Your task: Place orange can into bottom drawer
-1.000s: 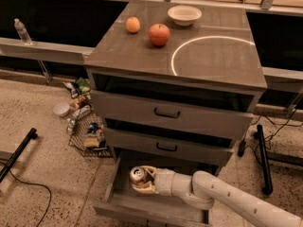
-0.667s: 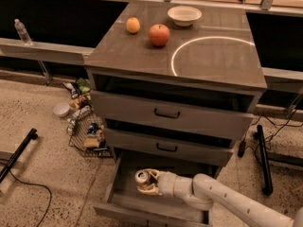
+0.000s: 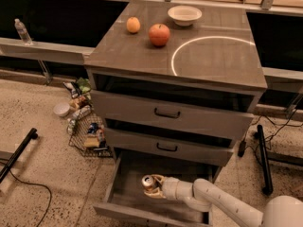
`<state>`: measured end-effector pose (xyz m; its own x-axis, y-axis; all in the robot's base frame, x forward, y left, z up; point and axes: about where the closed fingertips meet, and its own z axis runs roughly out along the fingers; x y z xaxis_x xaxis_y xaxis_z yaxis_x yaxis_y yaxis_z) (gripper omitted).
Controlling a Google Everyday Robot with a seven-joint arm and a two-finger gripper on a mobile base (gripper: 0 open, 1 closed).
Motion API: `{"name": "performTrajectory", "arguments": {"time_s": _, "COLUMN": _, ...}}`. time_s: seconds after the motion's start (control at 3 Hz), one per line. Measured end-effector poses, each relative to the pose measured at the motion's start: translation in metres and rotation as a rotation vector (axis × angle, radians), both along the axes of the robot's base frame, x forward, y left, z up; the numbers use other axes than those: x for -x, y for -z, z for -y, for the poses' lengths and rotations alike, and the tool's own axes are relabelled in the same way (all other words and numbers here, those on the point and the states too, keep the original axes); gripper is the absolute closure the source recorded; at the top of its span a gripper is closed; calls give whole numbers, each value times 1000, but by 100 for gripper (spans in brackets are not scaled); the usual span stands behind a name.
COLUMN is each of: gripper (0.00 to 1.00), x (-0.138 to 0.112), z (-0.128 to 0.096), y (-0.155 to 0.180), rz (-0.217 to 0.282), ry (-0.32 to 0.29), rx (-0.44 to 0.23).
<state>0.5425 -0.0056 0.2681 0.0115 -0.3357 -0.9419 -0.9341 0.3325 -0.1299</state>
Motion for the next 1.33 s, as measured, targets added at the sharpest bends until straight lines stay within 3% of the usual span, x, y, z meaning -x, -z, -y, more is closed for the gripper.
{"name": "performTrajectory", "arguments": {"time_s": 0.33, "gripper": 100, "x": -11, "z": 9, "y": 40, "rz": -41, "ry": 29, "rx": -18}}
{"name": "performTrajectory", "arguments": {"time_s": 0.67, "gripper": 84, "x": -23, "z": 15, "y": 64, "rz": -60, "ry": 75, "rx": -48}}
{"name": "performTrajectory", "arguments": {"time_s": 1.0, "gripper": 53, "x": -36, "z": 18, "y": 81, "rz": -67, "ry": 117, "rx": -72}}
{"name": "performTrajectory", "arguments": {"time_s": 1.33, "gripper": 29, "x": -38, "z": 19, "y": 88, "rz": -72, "ry": 142, "rx": -77}}
